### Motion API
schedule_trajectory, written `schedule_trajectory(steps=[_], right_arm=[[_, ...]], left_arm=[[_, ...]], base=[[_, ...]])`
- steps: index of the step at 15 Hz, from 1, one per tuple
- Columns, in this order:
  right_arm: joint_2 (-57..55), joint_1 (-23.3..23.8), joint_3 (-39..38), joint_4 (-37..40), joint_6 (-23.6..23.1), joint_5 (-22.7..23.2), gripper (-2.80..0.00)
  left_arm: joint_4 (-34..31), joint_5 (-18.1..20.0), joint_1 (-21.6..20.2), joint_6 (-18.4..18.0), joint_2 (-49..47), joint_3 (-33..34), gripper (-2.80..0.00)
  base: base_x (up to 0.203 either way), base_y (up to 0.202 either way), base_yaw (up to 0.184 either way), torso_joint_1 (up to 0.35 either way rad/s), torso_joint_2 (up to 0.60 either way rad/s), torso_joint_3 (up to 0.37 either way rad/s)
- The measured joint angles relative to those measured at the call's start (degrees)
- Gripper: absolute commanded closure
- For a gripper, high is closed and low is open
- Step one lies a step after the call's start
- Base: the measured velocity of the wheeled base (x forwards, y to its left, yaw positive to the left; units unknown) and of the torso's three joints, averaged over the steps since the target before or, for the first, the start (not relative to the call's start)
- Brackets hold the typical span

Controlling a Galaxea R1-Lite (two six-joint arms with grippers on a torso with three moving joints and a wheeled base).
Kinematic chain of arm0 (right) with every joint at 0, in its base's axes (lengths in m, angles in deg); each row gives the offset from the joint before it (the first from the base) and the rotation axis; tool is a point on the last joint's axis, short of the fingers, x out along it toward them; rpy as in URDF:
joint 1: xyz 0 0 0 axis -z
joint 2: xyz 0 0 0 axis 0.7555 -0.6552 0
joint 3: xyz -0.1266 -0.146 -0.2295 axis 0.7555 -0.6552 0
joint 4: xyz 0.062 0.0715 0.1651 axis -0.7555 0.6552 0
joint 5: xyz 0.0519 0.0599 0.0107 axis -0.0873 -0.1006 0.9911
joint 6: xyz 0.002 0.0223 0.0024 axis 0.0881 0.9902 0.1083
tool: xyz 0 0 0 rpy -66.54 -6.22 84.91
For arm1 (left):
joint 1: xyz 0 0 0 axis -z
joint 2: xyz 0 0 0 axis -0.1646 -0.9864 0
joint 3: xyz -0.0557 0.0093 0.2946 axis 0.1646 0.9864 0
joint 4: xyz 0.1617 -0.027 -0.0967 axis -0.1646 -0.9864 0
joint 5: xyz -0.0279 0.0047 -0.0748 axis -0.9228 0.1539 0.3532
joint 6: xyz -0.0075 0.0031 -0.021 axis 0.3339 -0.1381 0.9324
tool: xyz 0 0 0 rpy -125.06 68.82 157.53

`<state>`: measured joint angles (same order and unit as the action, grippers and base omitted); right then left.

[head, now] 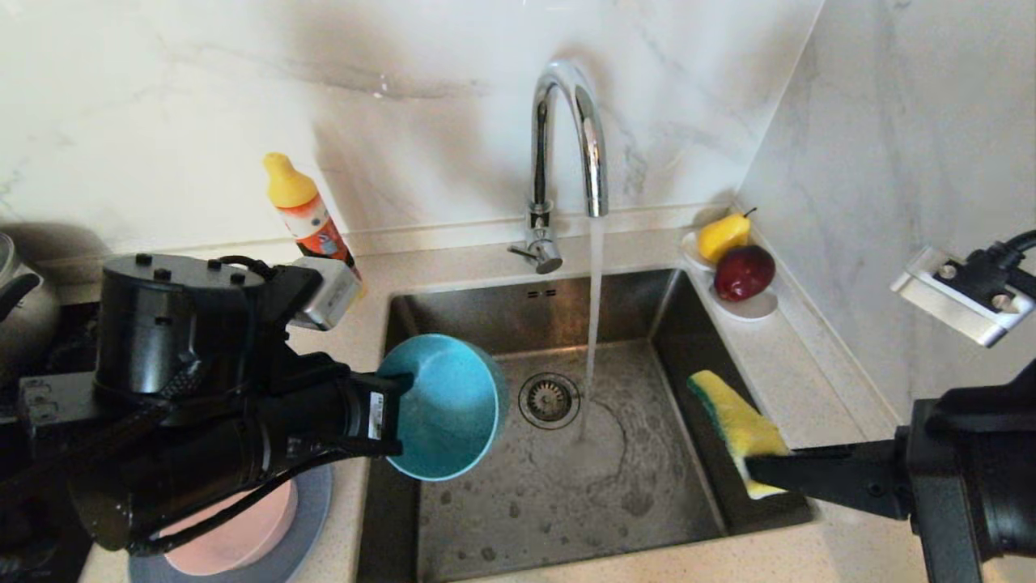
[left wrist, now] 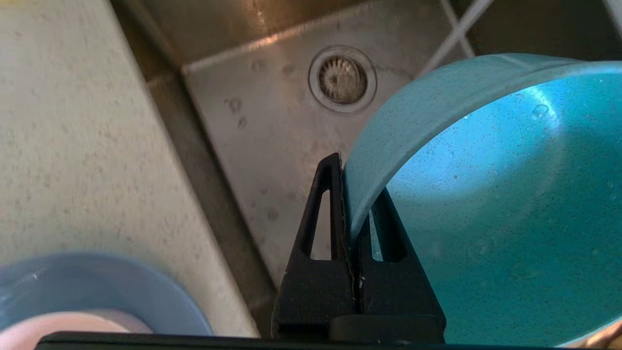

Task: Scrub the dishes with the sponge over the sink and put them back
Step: Wipe the bowl

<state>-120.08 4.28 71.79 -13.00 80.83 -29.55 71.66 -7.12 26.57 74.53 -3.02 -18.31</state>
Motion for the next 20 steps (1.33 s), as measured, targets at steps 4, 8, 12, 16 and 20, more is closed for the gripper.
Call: schedule_trajectory(steps=[4,8,12,16,20], right_arm=[[-3.57,-5.61,7.15,2.58,0.02,1.29,0.00],[-9.20,-9.08,11.93,2.72,0.04,1.43,0.00],[-14.61,-10.17,15.11,2.34,0.26,1.44,0.00],[-19.24,-10.27,19.40,2.17,1.76,1.29,0.00],[-23.09,-9.97,22.71,2.29,3.93,0.96,0.00]], left_arm=[[0.87,-6.55,2.19,0.00,-0.81,1.25,0.00],[9.29,-18.62,6.95,-1.96,-5.46,0.40,0.00],[14.88,-21.47,10.55,-3.41,-8.33,0.41,0.00],[16.01,-21.49,12.75,-2.93,-9.34,0.89,0.00],[18.37,-21.49,13.05,-2.81,-9.31,2.21,0.00]], base=[[0.000,0.000,0.000,0.000,0.00,0.000],[0.000,0.000,0.000,0.000,0.00,0.000],[0.000,0.000,0.000,0.000,0.00,0.000],[0.000,0.000,0.000,0.000,0.00,0.000],[0.000,0.000,0.000,0.000,0.00,0.000]])
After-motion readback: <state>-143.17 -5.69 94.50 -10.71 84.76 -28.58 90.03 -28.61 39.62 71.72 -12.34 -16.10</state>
